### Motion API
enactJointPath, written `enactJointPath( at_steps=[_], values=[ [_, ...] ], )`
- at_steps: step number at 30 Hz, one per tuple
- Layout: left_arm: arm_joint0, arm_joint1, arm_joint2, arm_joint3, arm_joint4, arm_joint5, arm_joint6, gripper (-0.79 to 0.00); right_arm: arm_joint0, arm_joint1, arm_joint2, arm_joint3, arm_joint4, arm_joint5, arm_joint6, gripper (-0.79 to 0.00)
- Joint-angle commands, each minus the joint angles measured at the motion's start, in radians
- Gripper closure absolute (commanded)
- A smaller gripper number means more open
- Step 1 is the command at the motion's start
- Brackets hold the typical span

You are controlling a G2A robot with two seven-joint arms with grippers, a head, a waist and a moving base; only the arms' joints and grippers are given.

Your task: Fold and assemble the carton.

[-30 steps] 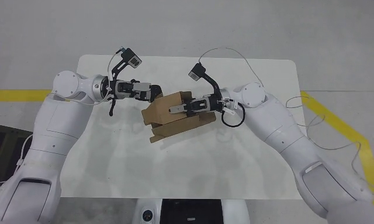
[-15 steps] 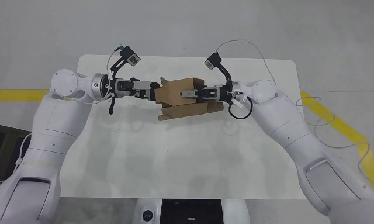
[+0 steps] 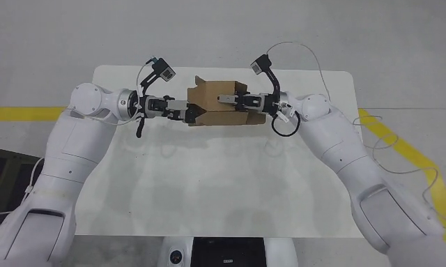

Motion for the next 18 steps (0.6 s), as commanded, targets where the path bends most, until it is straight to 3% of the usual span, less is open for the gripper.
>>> enactJointPath(
  at_steps=[1, 9, 18],
  values=[
    [-0.001, -0.001, 0.002, -0.001, -0.003, 0.001, -0.001, -0.785, 0.003, -0.004, 0.006, 0.011, -0.007, -0.007, -0.016, 0.0],
    [0.002, -0.008, 0.017, -0.014, -0.019, 0.009, -0.009, -0.785, 0.011, -0.021, 0.021, 0.035, -0.062, -0.021, -0.112, 0.0],
    [0.0, -0.017, 0.037, -0.011, -0.029, 0.014, -0.014, -0.785, 0.011, -0.038, 0.033, 0.02, -0.073, -0.021, -0.132, 0.0]
  ],
)
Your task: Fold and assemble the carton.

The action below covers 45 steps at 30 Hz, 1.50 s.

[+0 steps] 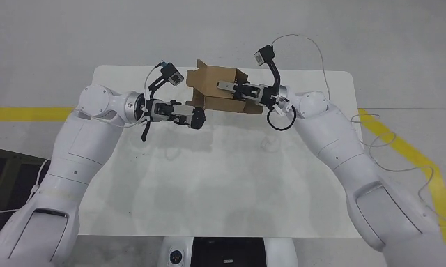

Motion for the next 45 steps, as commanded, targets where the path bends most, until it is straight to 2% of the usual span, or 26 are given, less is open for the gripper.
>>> enactJointPath(
  at_steps=[1, 14, 29, 38, 45],
  values=[
    [-0.004, -0.002, 0.003, 0.004, -0.002, 0.0, 0.0, -0.785, -0.003, -0.005, 0.001, -0.008, 0.004, 0.001, -0.001, 0.0],
    [-0.027, -0.005, -0.006, 0.042, 0.023, -0.018, 0.018, -0.785, -0.016, -0.026, 0.016, -0.027, 0.024, 0.009, 0.041, 0.0],
    [-0.031, -0.007, -0.011, 0.045, 0.032, -0.021, 0.021, -0.785, -0.022, -0.042, 0.046, -0.004, 0.026, 0.005, 0.073, 0.0],
    [-0.028, 0.002, -0.04, 0.07, 0.051, -0.025, 0.026, -0.785, -0.011, -0.027, 0.101, 0.053, 0.007, -0.009, 0.101, 0.0],
    [-0.028, 0.022, -0.086, 0.114, 0.135, -0.056, 0.056, -0.785, -0.032, 0.003, 0.152, 0.025, 0.01, 0.029, 0.139, 0.0]
  ],
)
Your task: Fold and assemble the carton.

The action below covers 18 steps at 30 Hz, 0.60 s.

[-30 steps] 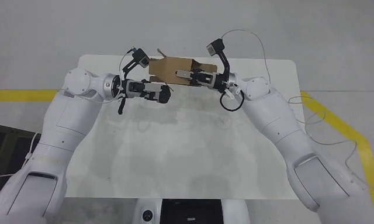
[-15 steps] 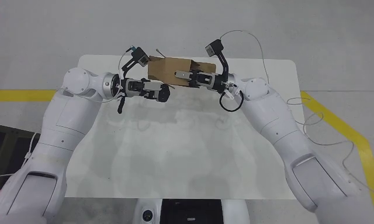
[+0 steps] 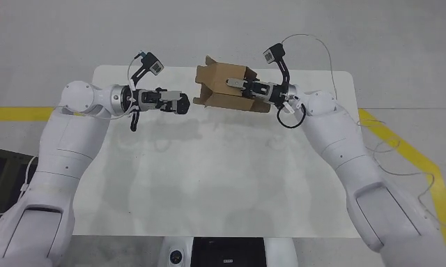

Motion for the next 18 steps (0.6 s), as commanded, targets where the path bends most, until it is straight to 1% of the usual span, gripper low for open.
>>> enactJointPath(
  at_steps=[1, 5, 10, 14, 18],
  values=[
    [0.001, 0.005, -0.007, 0.012, 0.033, -0.01, 0.01, -0.785, -0.009, 0.007, 0.011, -0.02, 0.006, 0.014, 0.014, 0.0],
    [0.001, 0.011, -0.003, 0.036, 0.116, -0.034, 0.035, -0.785, -0.029, 0.021, 0.03, -0.076, 0.02, 0.044, 0.044, 0.0],
    [0.006, 0.01, 0.008, 0.062, 0.162, -0.069, 0.075, -0.785, -0.059, 0.031, 0.043, -0.151, 0.057, 0.076, 0.076, 0.0],
    [0.003, 0.007, 0.025, 0.082, 0.215, -0.084, 0.119, -0.785, -0.084, 0.032, 0.037, -0.201, 0.084, 0.093, 0.093, 0.0],
    [-0.004, 0.005, 0.041, 0.078, 0.247, -0.091, 0.12, -0.785, -0.092, 0.028, 0.028, -0.221, 0.097, 0.096, 0.096, 0.0]
  ],
)
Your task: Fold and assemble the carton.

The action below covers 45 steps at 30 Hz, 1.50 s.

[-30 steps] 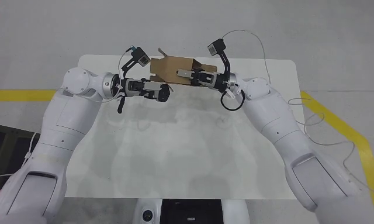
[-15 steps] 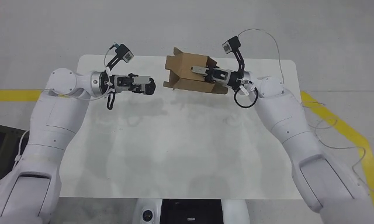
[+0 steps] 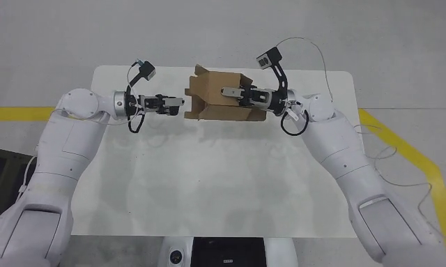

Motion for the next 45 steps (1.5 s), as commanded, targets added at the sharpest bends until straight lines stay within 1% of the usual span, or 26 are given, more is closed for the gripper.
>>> enactJointPath(
  at_steps=[1, 11, 26, 34, 41, 45],
  values=[
    [-0.003, -0.001, 0.007, -0.006, 0.006, -0.002, -0.008, -0.785, -0.002, -0.002, -0.005, -0.005, 0.004, 0.001, 0.001, 0.0],
    [-0.017, -0.009, 0.025, -0.038, -0.046, 0.004, -0.037, -0.785, 0.008, -0.015, -0.029, -0.013, 0.016, 0.005, 0.005, 0.0],
    [-0.044, -0.019, 0.044, -0.006, -0.077, 0.003, -0.037, -0.785, -0.012, -0.019, -0.053, -0.088, 0.067, 0.065, 0.065, 0.0],
    [-0.051, -0.021, 0.045, 0.007, -0.085, 0.002, -0.036, -0.785, -0.014, -0.021, -0.057, -0.097, 0.075, 0.075, 0.075, 0.0],
    [-0.05, -0.017, 0.037, 0.006, -0.087, 0.004, -0.038, -0.785, 0.0, -0.018, -0.038, -0.04, 0.037, 0.031, 0.031, 0.0],
    [-0.035, -0.012, 0.046, 0.001, -0.036, 0.006, -0.04, -0.785, 0.015, -0.017, -0.023, 0.0, 0.011, -0.003, -0.003, 0.0]
  ],
)
